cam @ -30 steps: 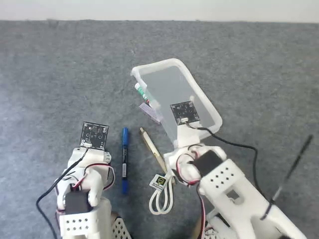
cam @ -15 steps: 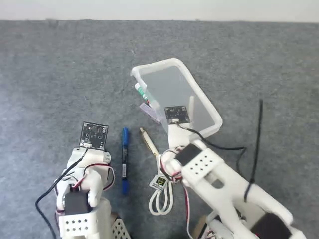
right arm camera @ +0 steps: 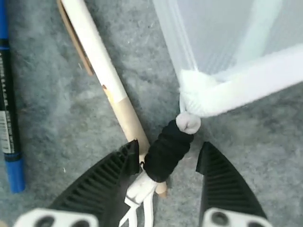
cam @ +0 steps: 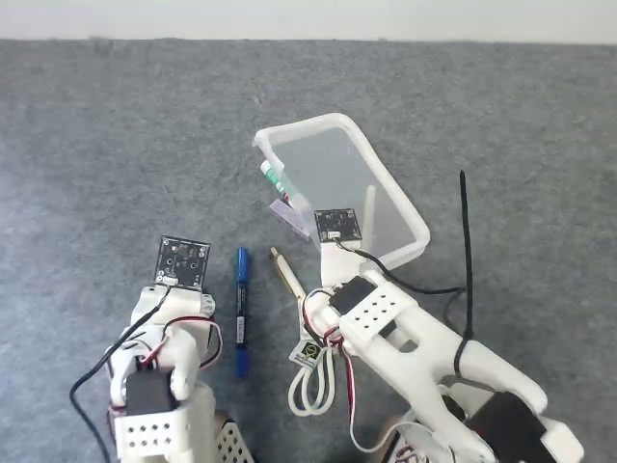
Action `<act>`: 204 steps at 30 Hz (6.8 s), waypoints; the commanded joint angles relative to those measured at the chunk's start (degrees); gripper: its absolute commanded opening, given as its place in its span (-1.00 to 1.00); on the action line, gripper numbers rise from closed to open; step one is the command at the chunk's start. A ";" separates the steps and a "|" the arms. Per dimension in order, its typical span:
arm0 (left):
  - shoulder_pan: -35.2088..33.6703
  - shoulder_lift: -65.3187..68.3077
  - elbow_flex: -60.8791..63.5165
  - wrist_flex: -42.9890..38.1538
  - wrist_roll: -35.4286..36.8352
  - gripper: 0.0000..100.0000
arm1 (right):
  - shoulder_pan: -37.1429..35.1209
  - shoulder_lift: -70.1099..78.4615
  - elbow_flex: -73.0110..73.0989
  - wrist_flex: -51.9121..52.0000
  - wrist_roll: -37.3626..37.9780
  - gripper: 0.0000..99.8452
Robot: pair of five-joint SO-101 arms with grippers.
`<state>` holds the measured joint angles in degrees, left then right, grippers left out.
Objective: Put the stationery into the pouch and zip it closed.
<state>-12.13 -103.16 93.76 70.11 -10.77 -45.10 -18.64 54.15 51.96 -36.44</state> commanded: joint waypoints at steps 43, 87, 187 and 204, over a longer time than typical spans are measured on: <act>-2.90 -1.23 -12.88 -2.46 11.78 -0.48 | 8.22 -41.19 -2.02 6.90 47.82 -0.99; 27.78 -0.97 -9.19 -16.00 20.13 -0.49 | 0.04 -52.97 -3.60 10.07 50.73 -0.99; 5.89 -0.88 -8.48 -12.48 14.42 -0.57 | 11.74 -53.05 -11.69 20.53 51.87 -0.99; 8.44 -0.88 -7.16 -13.19 12.75 -0.60 | 0.40 -65.71 -13.89 23.52 51.87 -0.99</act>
<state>-4.04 -103.16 87.43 58.33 2.59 -41.76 -81.67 43.69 74.37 14.55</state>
